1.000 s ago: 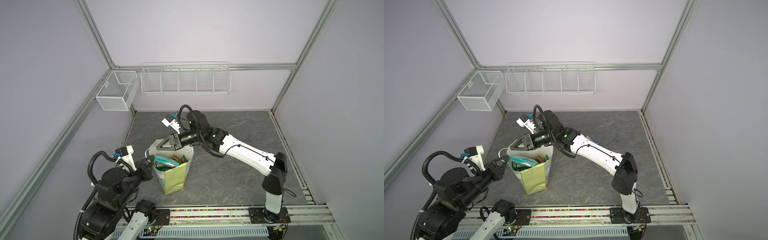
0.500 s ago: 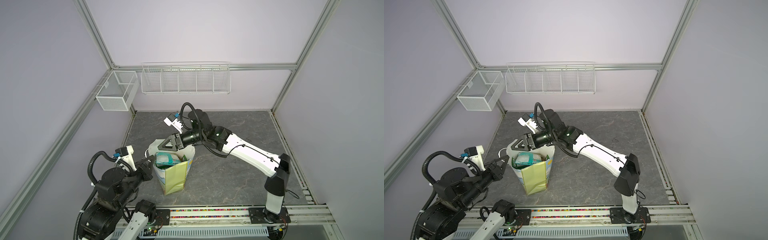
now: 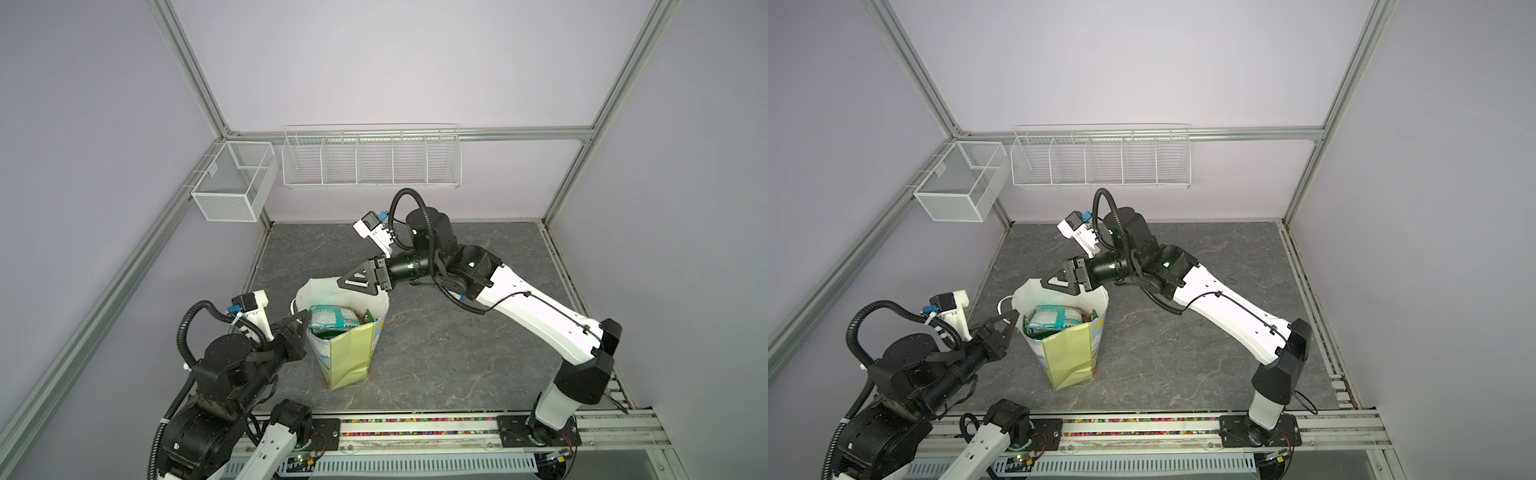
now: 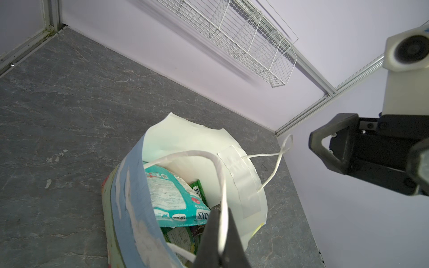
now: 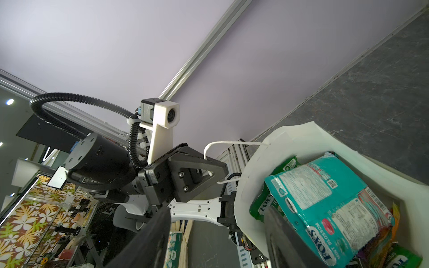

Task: Place the snacks into the paper bag
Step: Place the snack in the paper bag.

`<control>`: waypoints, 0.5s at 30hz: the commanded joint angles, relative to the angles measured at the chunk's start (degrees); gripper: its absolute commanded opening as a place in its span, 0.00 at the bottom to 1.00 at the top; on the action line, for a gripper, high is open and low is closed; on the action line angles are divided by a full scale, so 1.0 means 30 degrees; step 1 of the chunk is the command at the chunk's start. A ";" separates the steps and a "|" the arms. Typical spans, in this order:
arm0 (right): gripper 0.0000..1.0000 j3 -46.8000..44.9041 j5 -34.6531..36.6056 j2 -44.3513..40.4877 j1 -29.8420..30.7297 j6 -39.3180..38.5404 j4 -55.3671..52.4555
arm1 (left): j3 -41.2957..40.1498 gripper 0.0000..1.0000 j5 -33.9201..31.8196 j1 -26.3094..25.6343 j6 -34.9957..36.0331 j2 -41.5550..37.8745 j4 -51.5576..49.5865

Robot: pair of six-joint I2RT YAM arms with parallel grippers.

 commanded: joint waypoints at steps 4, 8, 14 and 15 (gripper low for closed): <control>0.69 -0.1720 0.1286 -0.1627 -0.0797 -0.0866 -0.0607 | 0.0052 0.00 0.0069 0.0092 0.0145 0.0264 0.0435; 0.71 -0.2916 0.1850 -0.2579 -0.1443 -0.1020 -0.0652 | 0.0052 0.00 0.0115 0.0093 0.0142 0.0403 0.0574; 0.73 -0.4450 0.2415 -0.3966 -0.2370 -0.1273 -0.0747 | -0.0007 0.00 0.0226 0.0088 0.0087 0.0684 0.0893; 0.73 -0.4622 0.2515 -0.4155 -0.2502 -0.1363 -0.0860 | -0.0007 0.00 0.0233 0.0094 0.0079 0.0716 0.0940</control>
